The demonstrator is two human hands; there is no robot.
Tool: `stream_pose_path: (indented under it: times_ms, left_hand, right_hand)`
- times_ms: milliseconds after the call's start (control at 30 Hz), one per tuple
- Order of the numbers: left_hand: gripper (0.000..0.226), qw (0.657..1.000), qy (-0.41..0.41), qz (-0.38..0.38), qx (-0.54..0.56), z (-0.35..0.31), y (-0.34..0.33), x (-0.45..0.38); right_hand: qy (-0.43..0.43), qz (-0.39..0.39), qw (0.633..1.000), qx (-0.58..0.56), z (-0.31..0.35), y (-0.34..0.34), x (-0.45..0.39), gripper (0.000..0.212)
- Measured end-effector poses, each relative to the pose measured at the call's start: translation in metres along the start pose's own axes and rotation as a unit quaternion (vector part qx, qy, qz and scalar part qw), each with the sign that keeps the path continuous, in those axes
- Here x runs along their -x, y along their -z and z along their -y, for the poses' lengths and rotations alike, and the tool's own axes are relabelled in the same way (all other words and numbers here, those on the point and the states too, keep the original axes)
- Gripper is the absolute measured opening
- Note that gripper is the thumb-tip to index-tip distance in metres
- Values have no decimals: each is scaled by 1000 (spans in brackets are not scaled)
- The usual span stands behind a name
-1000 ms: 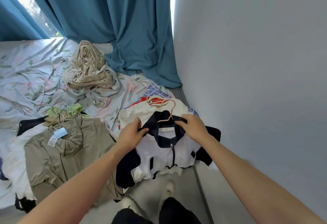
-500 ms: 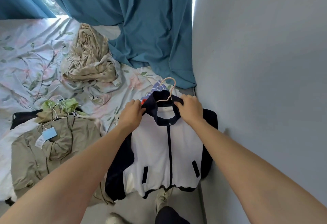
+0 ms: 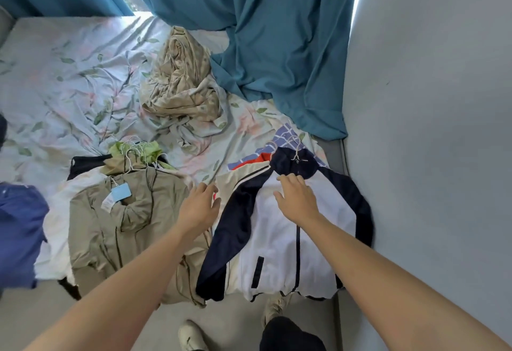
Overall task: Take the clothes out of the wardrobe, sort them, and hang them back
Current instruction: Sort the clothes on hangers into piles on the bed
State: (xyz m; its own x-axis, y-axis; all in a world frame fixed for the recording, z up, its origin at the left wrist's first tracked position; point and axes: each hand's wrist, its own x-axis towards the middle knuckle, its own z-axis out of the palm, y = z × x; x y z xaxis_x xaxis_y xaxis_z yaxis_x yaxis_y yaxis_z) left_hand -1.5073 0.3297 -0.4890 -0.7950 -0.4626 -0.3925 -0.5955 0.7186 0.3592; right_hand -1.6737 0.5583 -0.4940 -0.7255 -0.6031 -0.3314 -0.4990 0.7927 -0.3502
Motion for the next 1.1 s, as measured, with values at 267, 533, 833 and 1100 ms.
stream_pose_path:
  times_ms: [267,533,833,1100]
  left_hand:
    - [33,999,44,-24,2,148,38,46]
    - [28,997,73,-32,17,340,71,46]
    - [39,998,59,-23,-2,502,66,-53]
    - [36,998,62,-9,-1,563,35,-135]
  right_hand:
    - [62,21,998,-19,157,-45,-19,41]
    - [66,75,995,-24,322,-154,-65,51]
    - [32,124,991,26,380,-279,-169,55]
    - [-24,124,991,31,359,-328,-247,76]
